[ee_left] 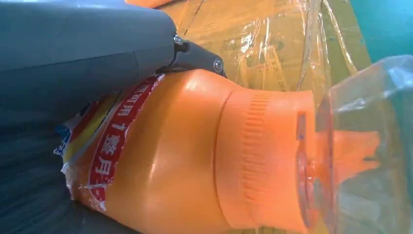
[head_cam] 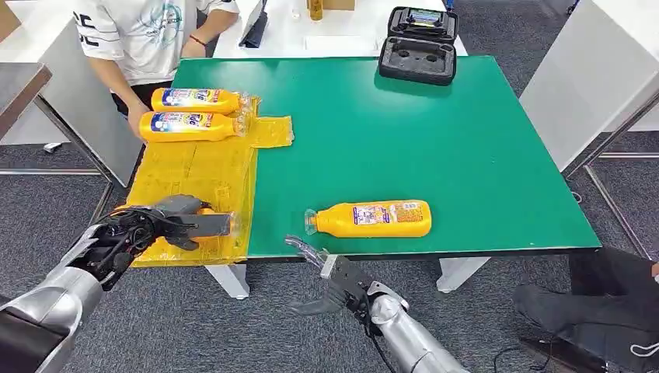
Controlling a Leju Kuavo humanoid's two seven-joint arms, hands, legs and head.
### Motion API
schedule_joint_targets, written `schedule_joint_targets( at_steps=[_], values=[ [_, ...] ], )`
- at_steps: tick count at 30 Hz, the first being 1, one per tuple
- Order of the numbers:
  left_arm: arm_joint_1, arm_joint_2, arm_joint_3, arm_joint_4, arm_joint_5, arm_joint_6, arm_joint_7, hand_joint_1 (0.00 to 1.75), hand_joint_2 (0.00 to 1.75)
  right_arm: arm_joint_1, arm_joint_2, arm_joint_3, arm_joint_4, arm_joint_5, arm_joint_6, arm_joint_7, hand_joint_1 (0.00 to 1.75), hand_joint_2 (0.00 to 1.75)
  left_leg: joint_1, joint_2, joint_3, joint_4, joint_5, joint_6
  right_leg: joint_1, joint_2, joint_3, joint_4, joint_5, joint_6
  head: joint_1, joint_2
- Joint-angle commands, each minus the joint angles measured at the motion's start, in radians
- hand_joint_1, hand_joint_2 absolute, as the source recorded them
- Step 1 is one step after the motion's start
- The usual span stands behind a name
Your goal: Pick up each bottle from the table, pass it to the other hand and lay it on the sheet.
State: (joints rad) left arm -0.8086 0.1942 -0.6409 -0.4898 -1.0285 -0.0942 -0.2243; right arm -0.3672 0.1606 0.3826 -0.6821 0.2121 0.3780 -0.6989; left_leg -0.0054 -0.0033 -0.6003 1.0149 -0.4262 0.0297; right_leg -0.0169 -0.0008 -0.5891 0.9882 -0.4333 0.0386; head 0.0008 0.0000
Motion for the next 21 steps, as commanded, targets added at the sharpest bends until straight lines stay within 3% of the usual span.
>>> schedule_joint_targets(
  at_steps=[1,2,3,4,10,11,21],
  values=[
    [0.001,-0.005,-0.034,0.063,-0.005,-0.004,0.006,1.54,1.75,-0.07,0.0,0.029,0.101,-0.003,0.01,0.001,0.0,1.75,0.0,0.001,0.002,0.0,0.0,-0.001,0.001,0.001,0.001,0.0,0.0,-0.001,0.0,0.0],
    [0.0,-0.003,-0.033,0.063,-0.005,-0.004,0.006,1.38,1.75,-0.071,0.0,0.029,0.103,-0.003,0.01,0.001,0.0,1.75,0.001,0.002,0.002,0.0,-0.001,-0.001,0.001,0.001,0.002,-0.001,0.0,-0.001,0.0,0.0],
    [0.002,-0.002,-0.032,0.062,-0.006,-0.004,0.008,0.38,1.75,-0.078,0.003,0.029,0.112,-0.003,0.01,0.001,0.0,1.75,0.001,0.001,0.002,0.0,0.0,-0.001,0.001,0.001,0.002,0.0,0.0,-0.001,0.0,0.0],
    [0.003,0.001,-0.028,0.062,-0.004,-0.004,0.009,0.0,1.75,-0.08,0.004,0.029,0.116,-0.004,0.011,0.001,0.0,1.75,0.001,0.001,0.002,0.0,0.0,-0.001,0.001,0.001,0.002,-0.001,0.0,-0.001,0.0,0.0],
    [0.009,0.006,-0.013,0.053,0.003,0.005,0.012,0.0,1.75,-0.08,0.002,0.032,0.118,-0.004,0.009,0.001,0.0,1.75,0.001,0.001,0.002,0.0,0.0,-0.001,0.001,0.001,0.002,0.0,0.0,-0.001,0.0,0.0],
    [0.01,0.007,-0.01,0.05,0.005,0.007,0.012,0.0,0.0,-0.079,0.002,0.031,0.118,-0.004,0.007,0.001,0.0,1.75,0.001,0.002,0.003,0.0,-0.001,-0.002,0.001,0.002,0.003,-0.001,0.0,-0.002,0.0,0.0],
    [0.001,0.033,0.009,0.029,0.015,-0.001,0.005,0.0,0.0,-0.073,0.003,0.032,0.125,-0.001,0.004,0.001,0.0,1.75,0.001,0.002,0.002,0.0,-0.001,-0.001,0.001,0.001,0.002,0.0,0.0,-0.002,0.0,0.0]
  ],
)
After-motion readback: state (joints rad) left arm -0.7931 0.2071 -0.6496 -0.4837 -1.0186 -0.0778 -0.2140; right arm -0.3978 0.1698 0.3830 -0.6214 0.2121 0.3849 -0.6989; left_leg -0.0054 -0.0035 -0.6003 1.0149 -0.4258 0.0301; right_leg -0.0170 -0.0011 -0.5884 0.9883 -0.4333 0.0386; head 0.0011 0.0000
